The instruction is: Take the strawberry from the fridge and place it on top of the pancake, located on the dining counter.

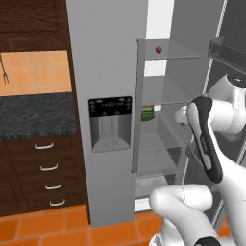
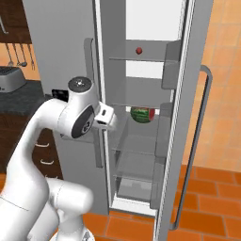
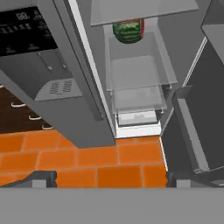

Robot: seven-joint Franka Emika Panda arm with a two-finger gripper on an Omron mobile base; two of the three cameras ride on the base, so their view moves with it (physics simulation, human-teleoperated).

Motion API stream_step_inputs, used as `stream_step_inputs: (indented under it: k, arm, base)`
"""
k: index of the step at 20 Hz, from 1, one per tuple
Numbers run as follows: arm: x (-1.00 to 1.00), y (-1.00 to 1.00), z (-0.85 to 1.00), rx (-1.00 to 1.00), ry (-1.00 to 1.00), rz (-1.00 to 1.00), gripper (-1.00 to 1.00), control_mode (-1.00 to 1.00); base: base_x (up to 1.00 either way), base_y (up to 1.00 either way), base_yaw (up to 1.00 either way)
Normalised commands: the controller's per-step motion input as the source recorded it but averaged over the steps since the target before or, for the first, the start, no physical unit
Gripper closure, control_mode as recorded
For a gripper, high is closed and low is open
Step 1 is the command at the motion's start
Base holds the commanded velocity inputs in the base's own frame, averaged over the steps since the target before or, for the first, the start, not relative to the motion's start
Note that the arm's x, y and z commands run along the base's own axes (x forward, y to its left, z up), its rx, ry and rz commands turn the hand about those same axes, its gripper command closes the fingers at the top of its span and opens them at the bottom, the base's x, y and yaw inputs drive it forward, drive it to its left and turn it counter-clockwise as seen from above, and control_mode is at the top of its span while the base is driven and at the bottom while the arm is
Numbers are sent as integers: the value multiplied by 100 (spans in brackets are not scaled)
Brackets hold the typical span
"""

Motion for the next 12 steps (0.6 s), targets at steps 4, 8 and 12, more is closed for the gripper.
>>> stream_step_inputs:
  k: [4,8,12]
  arm:
    - [-97,18,16,4,9,-44,-100,-100]
    - [-62,36,5,-17,6,-16,-100,-100]
    - [0,25,-4,-10,3,18,-100,-100]
  base:
    - [0,0,0]
    - [0,0,0]
    - [0,0,0]
